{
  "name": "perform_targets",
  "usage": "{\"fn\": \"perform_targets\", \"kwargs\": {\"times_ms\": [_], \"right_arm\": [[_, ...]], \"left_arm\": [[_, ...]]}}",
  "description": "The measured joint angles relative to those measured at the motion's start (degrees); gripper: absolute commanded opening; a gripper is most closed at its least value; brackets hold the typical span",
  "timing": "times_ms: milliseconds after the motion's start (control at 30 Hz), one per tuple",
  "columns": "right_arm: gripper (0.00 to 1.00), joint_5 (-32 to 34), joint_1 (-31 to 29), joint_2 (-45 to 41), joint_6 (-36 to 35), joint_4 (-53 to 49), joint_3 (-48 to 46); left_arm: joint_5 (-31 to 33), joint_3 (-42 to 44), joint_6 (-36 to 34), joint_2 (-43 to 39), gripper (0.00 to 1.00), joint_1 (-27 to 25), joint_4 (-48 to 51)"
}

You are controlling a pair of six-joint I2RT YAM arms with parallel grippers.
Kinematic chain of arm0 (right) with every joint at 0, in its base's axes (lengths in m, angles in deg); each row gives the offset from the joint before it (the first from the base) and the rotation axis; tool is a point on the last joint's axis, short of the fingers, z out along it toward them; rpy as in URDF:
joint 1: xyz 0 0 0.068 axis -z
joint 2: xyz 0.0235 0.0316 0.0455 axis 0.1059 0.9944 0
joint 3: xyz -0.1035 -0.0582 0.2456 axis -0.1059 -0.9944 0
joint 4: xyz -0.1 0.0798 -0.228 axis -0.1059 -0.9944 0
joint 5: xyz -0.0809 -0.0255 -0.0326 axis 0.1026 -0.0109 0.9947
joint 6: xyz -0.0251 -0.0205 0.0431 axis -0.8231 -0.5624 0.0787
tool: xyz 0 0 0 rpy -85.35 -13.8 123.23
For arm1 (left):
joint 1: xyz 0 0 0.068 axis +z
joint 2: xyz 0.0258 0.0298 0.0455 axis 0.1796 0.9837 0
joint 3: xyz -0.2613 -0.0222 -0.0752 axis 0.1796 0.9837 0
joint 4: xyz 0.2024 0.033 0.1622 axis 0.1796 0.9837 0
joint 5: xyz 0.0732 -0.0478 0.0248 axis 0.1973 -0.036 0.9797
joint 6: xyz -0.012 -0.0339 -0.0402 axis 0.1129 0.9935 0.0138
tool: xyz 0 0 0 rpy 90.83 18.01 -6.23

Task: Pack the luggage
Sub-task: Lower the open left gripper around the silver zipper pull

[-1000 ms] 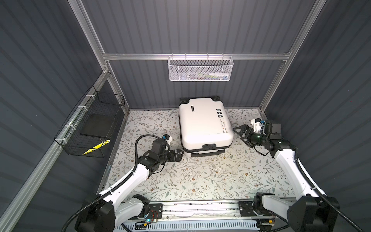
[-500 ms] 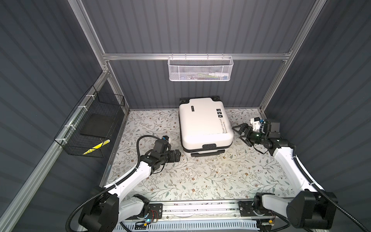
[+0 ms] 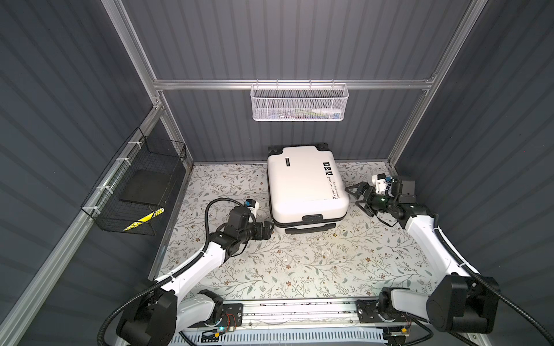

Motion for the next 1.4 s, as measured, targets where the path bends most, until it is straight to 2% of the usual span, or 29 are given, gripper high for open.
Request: {"fn": "perform_targets", "kwargs": {"times_ms": [367,800,1400], "right_arm": [[0.99,-1.0,-0.1,1.0,0.4,1.4,0.0],[0.99,-1.4,-0.2,1.1,0.7,1.8,0.0],[0.99,-1.4,-0.4,1.7,0.7,1.8,-0.6]], "left_arm": [[-0.6,3.6,-4.0,-2.2,0.91,0.0,-8.5],[-2.9,5.8,-9.5,-1.9,0.89,0.0,-12.7],[-6.9,9.7,-11.6,0.4,0.88,0.0,-21.6]]}}
